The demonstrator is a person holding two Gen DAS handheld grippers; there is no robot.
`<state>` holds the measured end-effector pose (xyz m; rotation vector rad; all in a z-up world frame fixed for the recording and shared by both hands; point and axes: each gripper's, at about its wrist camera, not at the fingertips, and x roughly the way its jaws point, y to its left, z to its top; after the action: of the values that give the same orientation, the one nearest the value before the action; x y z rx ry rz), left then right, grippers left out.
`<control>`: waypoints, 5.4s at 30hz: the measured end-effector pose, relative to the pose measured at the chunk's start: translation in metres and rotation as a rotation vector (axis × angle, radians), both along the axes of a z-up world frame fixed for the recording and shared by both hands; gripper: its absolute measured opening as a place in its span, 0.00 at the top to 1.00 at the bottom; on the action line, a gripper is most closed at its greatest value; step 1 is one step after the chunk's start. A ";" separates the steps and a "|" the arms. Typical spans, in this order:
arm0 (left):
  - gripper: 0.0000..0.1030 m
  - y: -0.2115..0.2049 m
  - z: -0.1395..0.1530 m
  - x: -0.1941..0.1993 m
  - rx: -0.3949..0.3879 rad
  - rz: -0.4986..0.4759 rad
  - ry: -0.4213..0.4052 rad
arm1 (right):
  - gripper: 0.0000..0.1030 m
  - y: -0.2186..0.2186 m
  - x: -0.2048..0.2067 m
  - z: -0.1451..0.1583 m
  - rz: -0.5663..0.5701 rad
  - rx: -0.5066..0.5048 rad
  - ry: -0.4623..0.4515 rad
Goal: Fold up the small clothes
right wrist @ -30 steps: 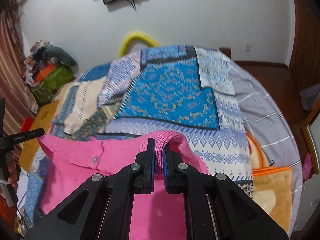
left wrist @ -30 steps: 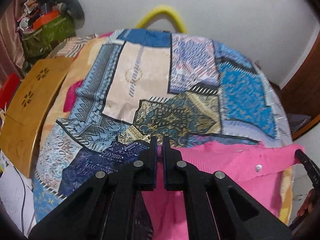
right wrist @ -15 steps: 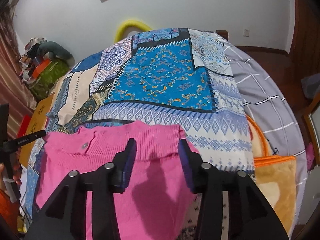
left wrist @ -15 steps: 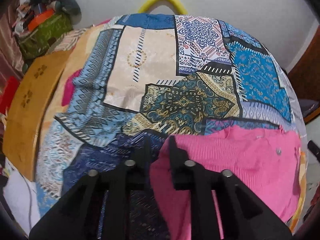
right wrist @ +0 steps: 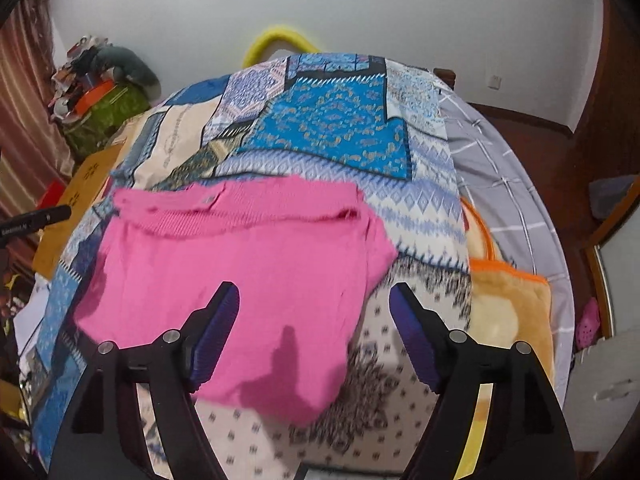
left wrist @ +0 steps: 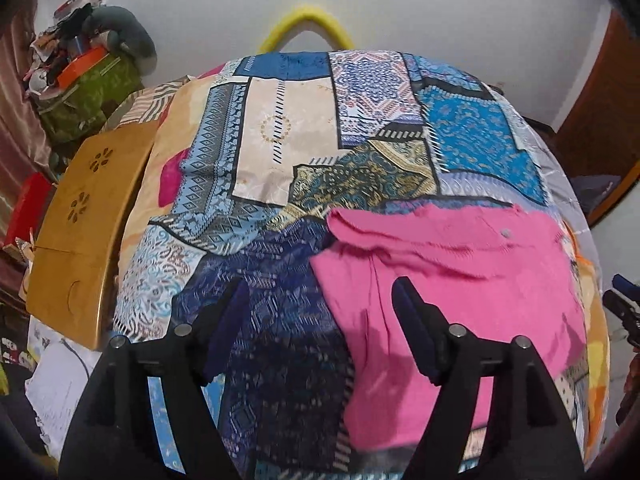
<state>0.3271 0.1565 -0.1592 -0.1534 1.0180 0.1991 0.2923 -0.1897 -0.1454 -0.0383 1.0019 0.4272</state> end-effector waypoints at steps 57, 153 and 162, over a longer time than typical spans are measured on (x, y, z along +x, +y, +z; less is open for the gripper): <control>0.91 -0.050 -0.086 0.064 -0.046 -0.212 0.038 | 0.68 -0.018 0.015 -0.062 -0.015 -0.052 0.011; 0.21 -0.066 -0.078 -0.060 0.021 -0.093 0.213 | 0.59 -0.015 -0.107 -0.055 0.143 0.033 0.127; 0.21 -0.043 -0.068 -0.078 0.005 -0.041 0.201 | 0.55 -0.018 -0.106 -0.055 0.125 0.046 0.130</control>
<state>0.2495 0.1130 -0.2271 -0.1096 1.2192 0.1819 0.1860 -0.2076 -0.2009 -0.0323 1.1211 0.5725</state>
